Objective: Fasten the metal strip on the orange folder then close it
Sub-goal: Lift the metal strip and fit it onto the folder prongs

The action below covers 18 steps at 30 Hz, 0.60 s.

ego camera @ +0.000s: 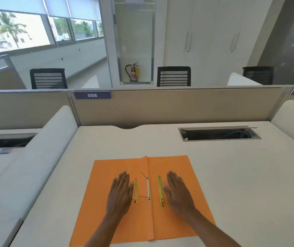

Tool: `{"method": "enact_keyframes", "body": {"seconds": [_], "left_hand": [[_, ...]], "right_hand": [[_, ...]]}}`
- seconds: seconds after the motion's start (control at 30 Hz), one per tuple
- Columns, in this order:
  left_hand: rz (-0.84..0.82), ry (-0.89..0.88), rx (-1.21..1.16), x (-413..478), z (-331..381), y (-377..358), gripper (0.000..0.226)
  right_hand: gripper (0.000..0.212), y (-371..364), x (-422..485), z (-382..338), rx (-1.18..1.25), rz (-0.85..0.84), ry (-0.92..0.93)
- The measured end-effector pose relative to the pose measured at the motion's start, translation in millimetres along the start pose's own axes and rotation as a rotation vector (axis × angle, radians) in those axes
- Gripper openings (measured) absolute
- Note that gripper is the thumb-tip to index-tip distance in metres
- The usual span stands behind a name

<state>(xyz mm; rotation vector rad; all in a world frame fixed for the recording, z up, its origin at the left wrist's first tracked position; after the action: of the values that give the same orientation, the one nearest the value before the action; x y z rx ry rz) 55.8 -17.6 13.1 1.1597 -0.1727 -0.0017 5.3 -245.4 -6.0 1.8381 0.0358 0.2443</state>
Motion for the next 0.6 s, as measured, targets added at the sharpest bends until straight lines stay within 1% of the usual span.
{"method": "enact_keyframes", "body": {"seconds": [0.13,0.23,0.6], "left_hand": [[-0.049,0.042,0.021,-14.8,-8.6,-14.0,0.053],[-0.078,0.051,0.024,-23.1,-13.1,-23.1,0.053],[-0.094,0.047,0.025,-34.0,-21.7,-35.2,0.054]], "right_hand": [[0.064,-20.8,-19.5,-4.4,0.004,-0.081,-0.028],[0.065,-28.2,-26.9,-5.2,0.009,-0.104,-0.032],[0.067,-37.6,-31.9,-1.0,0.032,-0.089,-0.044]]}}
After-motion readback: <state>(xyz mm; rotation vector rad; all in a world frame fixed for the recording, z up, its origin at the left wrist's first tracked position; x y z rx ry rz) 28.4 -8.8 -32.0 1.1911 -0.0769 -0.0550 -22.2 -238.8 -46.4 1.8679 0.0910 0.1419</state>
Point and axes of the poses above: each hand's wrist, its own x-axis towards the middle knuckle, its own y-axis out of the back of the hand, z = x × y, the point moved 6 cm from there along x, towards the middle knuckle, and after that the axes turned 13 degrees about y, right-handed, at the moved point
